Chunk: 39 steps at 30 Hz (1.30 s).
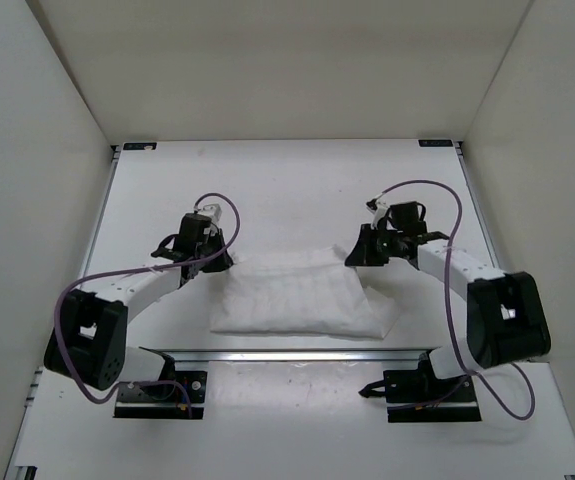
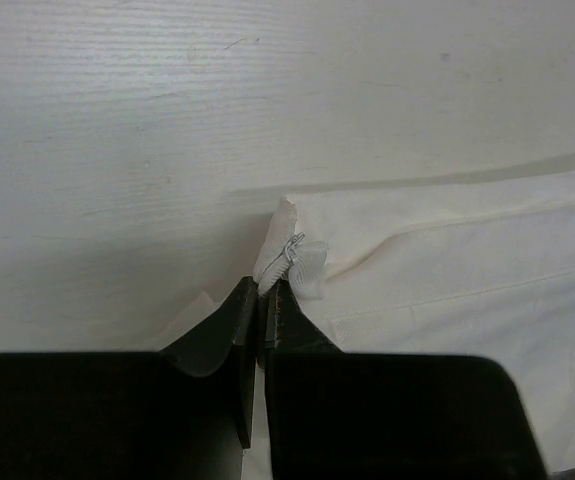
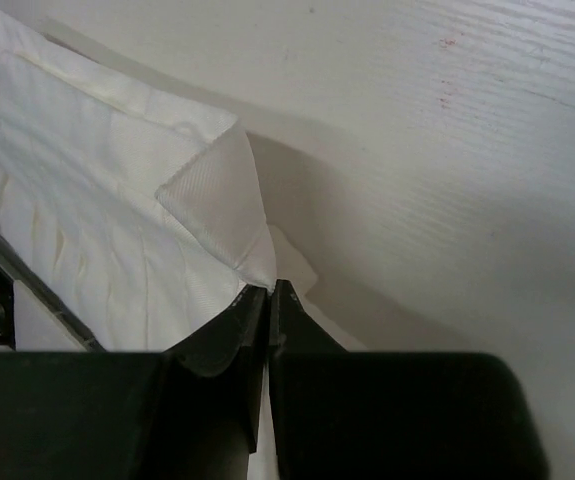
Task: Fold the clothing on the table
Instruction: Fold the skirt
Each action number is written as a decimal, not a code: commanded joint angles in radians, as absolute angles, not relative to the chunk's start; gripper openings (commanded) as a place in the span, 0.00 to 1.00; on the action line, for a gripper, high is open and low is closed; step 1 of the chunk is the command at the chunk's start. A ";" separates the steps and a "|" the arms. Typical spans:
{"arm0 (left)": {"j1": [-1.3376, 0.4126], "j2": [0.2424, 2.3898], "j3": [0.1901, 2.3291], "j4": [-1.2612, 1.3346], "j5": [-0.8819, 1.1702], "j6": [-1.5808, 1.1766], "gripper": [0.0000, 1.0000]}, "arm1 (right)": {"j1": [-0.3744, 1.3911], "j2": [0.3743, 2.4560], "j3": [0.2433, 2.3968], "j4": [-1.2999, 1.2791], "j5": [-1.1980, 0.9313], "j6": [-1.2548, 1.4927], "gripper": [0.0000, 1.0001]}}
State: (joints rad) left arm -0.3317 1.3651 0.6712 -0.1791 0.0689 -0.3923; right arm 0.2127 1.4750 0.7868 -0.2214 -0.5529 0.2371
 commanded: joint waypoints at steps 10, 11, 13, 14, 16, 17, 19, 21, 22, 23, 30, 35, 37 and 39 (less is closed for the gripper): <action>-0.345 1.175 0.733 -0.248 0.046 -0.327 0.00 | 0.259 1.063 0.638 -0.396 -0.485 0.319 0.00; -0.368 1.174 0.730 -0.255 0.048 -0.321 0.00 | 0.270 1.048 0.588 -0.405 -0.500 0.343 0.00; -0.391 1.189 0.707 -0.256 0.049 -0.327 0.00 | 0.287 0.987 0.501 -0.382 -0.500 0.397 0.00; -0.399 1.193 0.693 -0.250 0.055 -0.337 0.00 | 0.291 0.961 0.459 -0.376 -0.489 0.408 0.00; -0.399 1.207 0.672 -0.244 0.077 -0.350 0.00 | 0.293 0.922 0.421 -0.373 -0.457 0.460 0.00; -0.403 1.218 0.658 -0.242 0.066 -0.359 0.00 | 0.278 0.905 0.399 -0.368 -0.466 0.463 0.01; -0.411 1.229 0.654 -0.247 0.043 -0.359 0.00 | 0.252 0.897 0.380 -0.374 -0.471 0.468 0.00; -0.402 1.246 0.653 -0.255 0.040 -0.356 0.00 | 0.232 0.900 0.370 -0.368 -0.482 0.466 0.00; -0.387 1.267 0.649 -0.265 0.038 -0.357 0.00 | 0.232 0.908 0.361 -0.350 -0.482 0.466 0.00; -0.385 1.275 0.647 -0.268 0.041 -0.353 0.00 | 0.233 0.919 0.354 -0.344 -0.492 0.469 0.00; -0.385 1.306 0.727 -0.330 0.046 -0.327 0.56 | 0.252 0.957 0.443 -0.380 -0.453 0.443 0.47; -0.371 1.250 0.827 -0.402 0.002 -0.313 0.90 | 0.175 0.980 0.567 -0.439 -0.485 0.393 0.47; -0.371 1.204 0.882 -0.431 -0.043 -0.311 0.84 | 0.184 0.999 0.630 -0.448 -0.502 0.377 0.25; -0.373 1.151 0.905 -0.439 -0.069 -0.321 0.47 | 0.207 1.022 0.670 -0.456 -0.502 0.371 0.01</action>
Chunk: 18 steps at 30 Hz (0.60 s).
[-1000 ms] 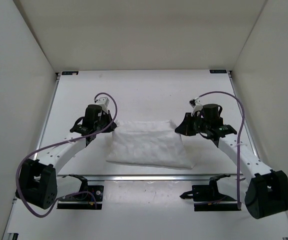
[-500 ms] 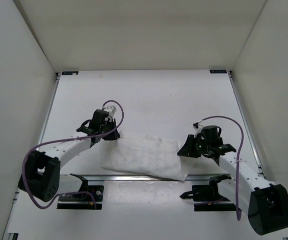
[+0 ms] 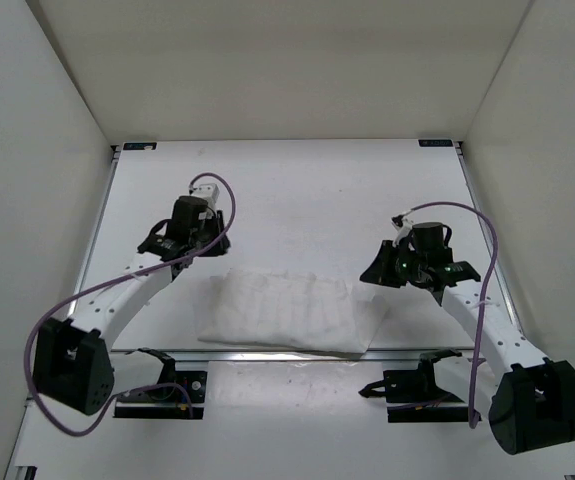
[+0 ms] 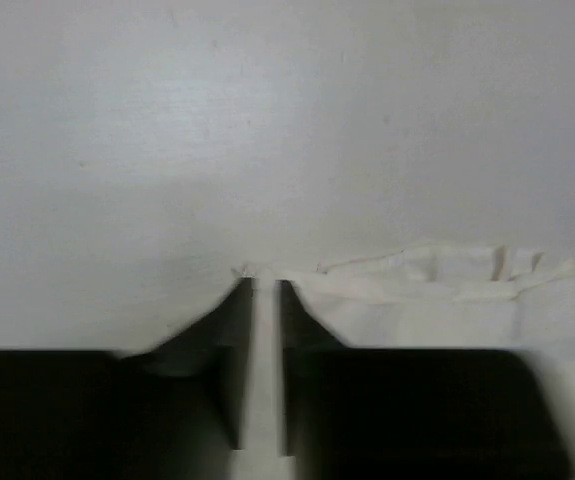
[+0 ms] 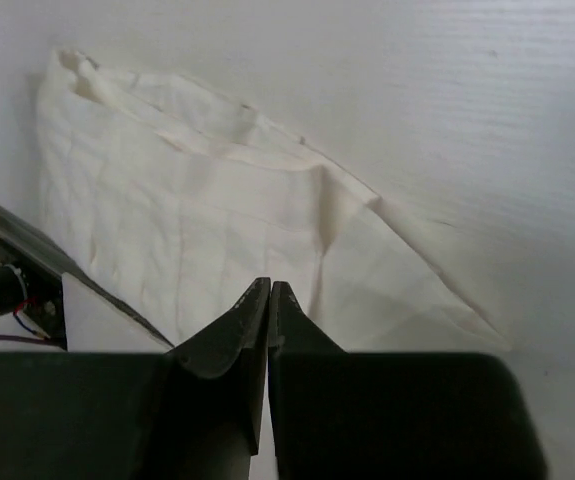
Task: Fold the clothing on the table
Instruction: Fold the skirt
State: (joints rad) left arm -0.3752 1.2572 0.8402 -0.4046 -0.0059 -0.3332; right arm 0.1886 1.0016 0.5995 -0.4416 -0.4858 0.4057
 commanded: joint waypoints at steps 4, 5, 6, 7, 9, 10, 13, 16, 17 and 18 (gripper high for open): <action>-0.423 1.048 0.852 -0.425 -0.031 -0.379 0.00 | 0.317 1.066 0.692 -0.431 -0.497 0.408 0.00; -0.445 1.034 0.819 -0.420 -0.022 -0.412 0.00 | 0.345 1.072 0.681 -0.410 -0.494 0.417 0.00; -0.474 1.029 0.796 -0.402 -0.005 -0.448 0.00 | 0.365 1.087 0.666 -0.394 -0.509 0.431 0.00; -0.482 1.025 0.752 -0.390 0.018 -0.459 0.00 | 0.379 1.113 0.655 -0.387 -0.512 0.434 0.00; -0.514 1.026 0.684 -0.368 0.099 -0.514 0.00 | 0.411 1.150 0.640 -0.390 -0.512 0.431 0.00; -0.525 1.028 0.639 -0.344 0.107 -0.541 0.00 | 0.422 1.182 0.626 -0.390 -0.509 0.430 0.00; -0.580 1.034 0.530 -0.298 0.106 -0.583 0.00 | 0.431 1.274 0.615 -0.384 -0.509 0.411 0.00; -0.571 1.052 0.437 -0.264 0.143 -0.604 0.00 | 0.446 1.360 0.620 -0.368 -0.492 0.419 0.00; -0.574 1.052 0.422 -0.261 0.146 -0.603 0.00 | 0.448 1.386 0.612 -0.358 -0.491 0.423 0.00; -0.566 1.051 0.405 -0.258 0.146 -0.598 0.00 | 0.446 1.403 0.612 -0.335 -0.488 0.437 0.01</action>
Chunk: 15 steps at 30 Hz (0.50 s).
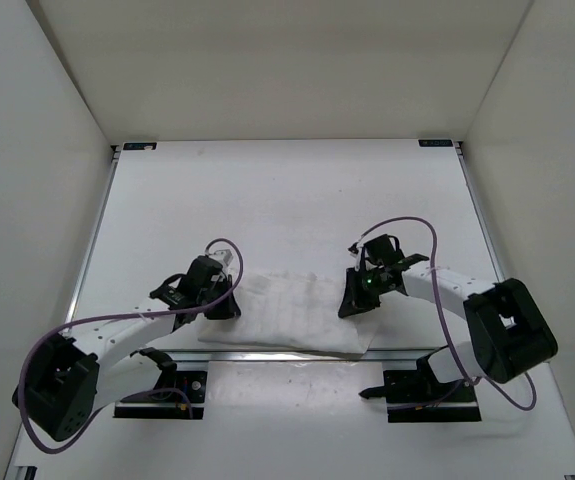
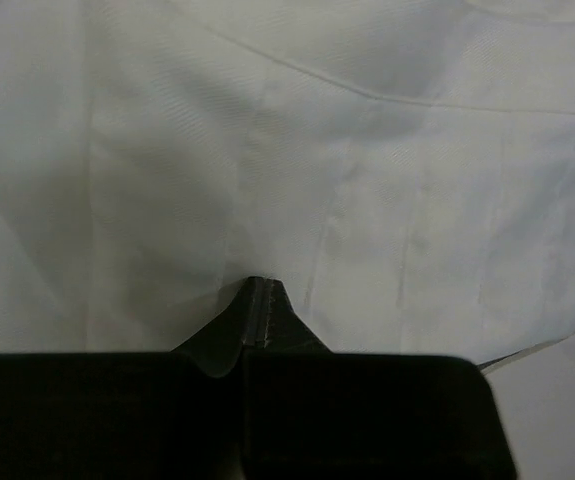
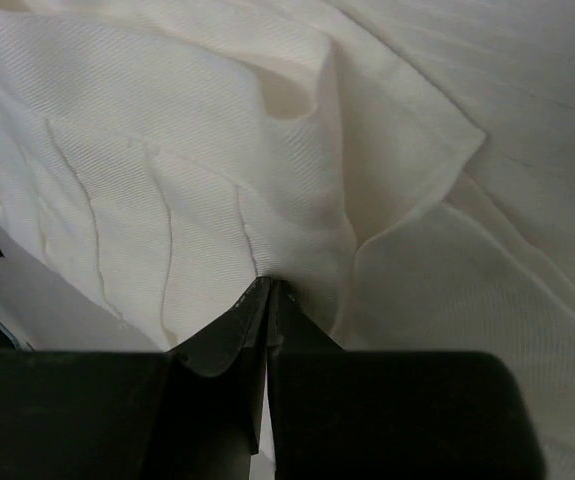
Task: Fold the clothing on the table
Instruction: Fold the skirt
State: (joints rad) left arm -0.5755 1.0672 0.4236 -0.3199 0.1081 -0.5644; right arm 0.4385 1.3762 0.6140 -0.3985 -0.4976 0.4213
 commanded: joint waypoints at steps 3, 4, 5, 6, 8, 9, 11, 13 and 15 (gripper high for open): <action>-0.542 1.087 0.391 -0.244 0.126 -0.597 0.00 | 0.437 1.463 0.627 -0.302 -0.460 0.423 0.00; -0.517 1.115 0.397 -0.241 0.117 -0.595 0.00 | 0.431 1.474 0.637 -0.302 -0.463 0.422 0.00; -0.497 1.133 0.408 -0.248 0.109 -0.594 0.00 | 0.420 1.501 0.653 -0.307 -0.457 0.414 0.00; -0.497 1.178 0.434 -0.252 0.104 -0.592 0.00 | 0.414 1.534 0.684 -0.299 -0.448 0.411 0.00; -0.494 1.256 0.495 -0.270 0.059 -0.575 0.00 | 0.382 1.578 0.719 -0.292 -0.434 0.399 0.00; -0.497 1.306 0.538 -0.275 0.039 -0.562 0.00 | 0.361 1.600 0.744 -0.276 -0.434 0.399 0.00; -0.480 1.424 0.635 -0.285 0.041 -0.548 0.00 | 0.327 1.637 0.773 -0.250 -0.414 0.402 0.00; -0.453 1.510 0.713 -0.307 0.083 -0.528 0.00 | 0.287 1.690 0.836 -0.236 -0.400 0.394 0.00; -0.437 1.615 0.834 -0.342 0.094 -0.515 0.00 | 0.233 1.738 0.918 -0.250 -0.393 0.378 0.00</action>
State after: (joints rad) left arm -0.4637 1.5036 0.7197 -0.2886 0.1154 -0.5602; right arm 0.2962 1.6737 0.8307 -0.3027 -0.5156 0.4236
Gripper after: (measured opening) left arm 0.014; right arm 0.000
